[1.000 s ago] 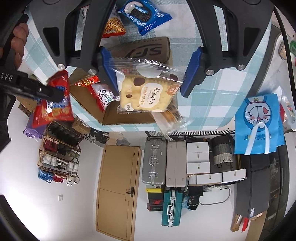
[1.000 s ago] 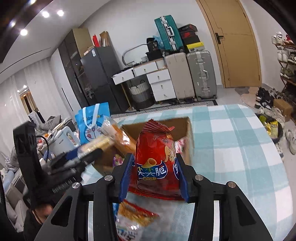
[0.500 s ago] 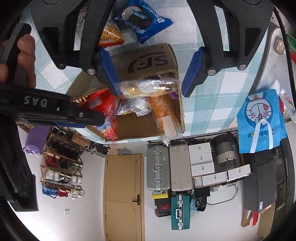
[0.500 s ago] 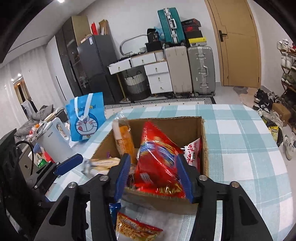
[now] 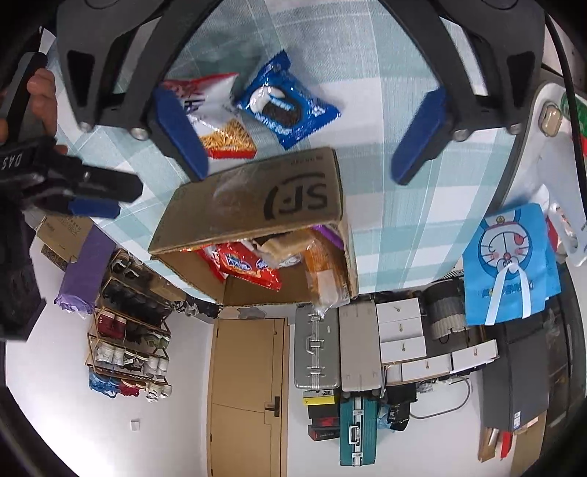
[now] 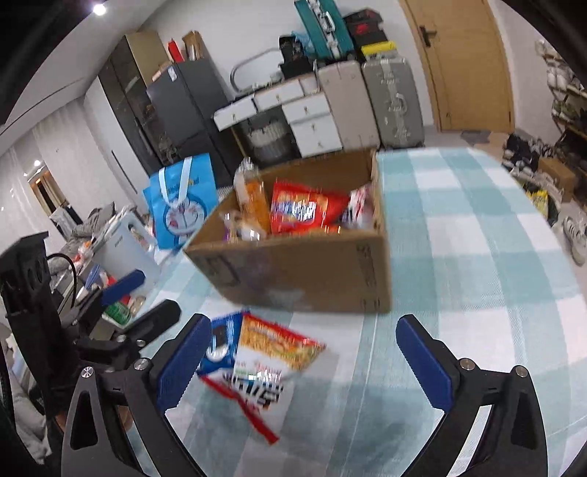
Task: Organize snacks
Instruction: 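Move both open grippers back over the remaining snacks on the table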
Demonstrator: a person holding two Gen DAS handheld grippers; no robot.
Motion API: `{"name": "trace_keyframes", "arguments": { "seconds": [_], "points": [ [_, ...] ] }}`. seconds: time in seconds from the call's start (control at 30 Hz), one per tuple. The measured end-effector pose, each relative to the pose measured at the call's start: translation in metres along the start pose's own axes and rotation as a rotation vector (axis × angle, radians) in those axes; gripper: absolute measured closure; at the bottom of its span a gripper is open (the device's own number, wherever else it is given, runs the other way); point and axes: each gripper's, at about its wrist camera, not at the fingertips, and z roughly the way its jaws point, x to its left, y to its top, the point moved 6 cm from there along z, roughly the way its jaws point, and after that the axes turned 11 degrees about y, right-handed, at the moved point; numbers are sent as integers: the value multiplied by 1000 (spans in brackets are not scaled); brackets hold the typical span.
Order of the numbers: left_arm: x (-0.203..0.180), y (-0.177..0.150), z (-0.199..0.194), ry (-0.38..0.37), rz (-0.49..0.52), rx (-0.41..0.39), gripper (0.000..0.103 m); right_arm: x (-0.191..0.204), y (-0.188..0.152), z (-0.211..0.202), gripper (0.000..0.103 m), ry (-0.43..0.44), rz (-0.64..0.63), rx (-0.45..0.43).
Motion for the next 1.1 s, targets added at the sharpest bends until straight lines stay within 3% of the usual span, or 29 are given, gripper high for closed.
{"name": "trace_keyframes", "arguments": {
  "seconds": [0.3,0.57,0.8,1.1],
  "points": [
    [12,-30,-8,39,6,41,1,0,-21,25,1,10,40,68],
    [26,-36,6,56,-20,91,1,7,-35,54,1,-14,32,126],
    [36,-36,15,65,-48,114,1,8,-48,77,1,-71,4,165],
    [31,-41,24,64,-25,139,1,-2,-47,76,1,-149,-24,191]
  ]
}}
